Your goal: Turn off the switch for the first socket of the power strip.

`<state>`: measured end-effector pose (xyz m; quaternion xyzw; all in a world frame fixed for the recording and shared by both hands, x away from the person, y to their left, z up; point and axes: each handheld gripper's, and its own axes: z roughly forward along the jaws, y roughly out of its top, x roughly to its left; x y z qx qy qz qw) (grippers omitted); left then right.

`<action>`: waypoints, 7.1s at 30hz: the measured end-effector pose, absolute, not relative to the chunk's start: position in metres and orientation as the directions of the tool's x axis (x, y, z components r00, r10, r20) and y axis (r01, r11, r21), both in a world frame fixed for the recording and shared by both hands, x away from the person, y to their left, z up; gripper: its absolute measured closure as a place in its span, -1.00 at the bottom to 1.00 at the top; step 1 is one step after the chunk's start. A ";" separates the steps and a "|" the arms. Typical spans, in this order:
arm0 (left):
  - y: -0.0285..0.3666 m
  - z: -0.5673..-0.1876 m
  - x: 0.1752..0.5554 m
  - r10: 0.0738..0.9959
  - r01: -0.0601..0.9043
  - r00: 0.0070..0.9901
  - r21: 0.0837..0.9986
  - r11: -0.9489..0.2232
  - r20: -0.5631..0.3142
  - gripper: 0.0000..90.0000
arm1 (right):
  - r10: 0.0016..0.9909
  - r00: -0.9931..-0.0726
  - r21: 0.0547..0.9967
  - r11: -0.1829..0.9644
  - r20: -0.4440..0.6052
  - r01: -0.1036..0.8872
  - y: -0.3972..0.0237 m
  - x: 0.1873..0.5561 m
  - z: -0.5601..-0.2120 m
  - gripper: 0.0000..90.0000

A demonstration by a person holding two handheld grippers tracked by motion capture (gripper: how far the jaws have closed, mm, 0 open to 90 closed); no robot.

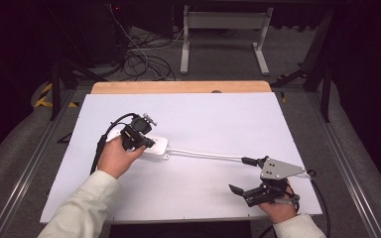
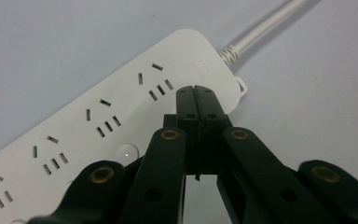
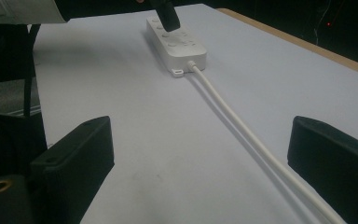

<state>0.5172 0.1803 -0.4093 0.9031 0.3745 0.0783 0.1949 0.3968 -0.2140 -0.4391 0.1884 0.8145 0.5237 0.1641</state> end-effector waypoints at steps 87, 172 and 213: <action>0.167 -0.428 0.525 0.726 0.670 0.686 0.350 -0.655 0.047 1.00 | 0.464 -0.883 0.912 0.389 -0.070 0.132 -0.212 0.396 -0.440 -0.83; 0.234 -0.381 0.386 0.708 0.264 0.702 0.896 -0.357 0.075 -0.46 | 0.465 -0.882 0.915 0.385 -0.078 0.123 -0.212 0.395 -0.439 -0.84; 0.257 -0.469 0.362 0.672 0.250 0.733 0.880 -0.404 0.100 -0.55 | 0.462 -0.883 0.916 0.383 -0.080 0.117 -0.213 0.395 -0.440 -0.84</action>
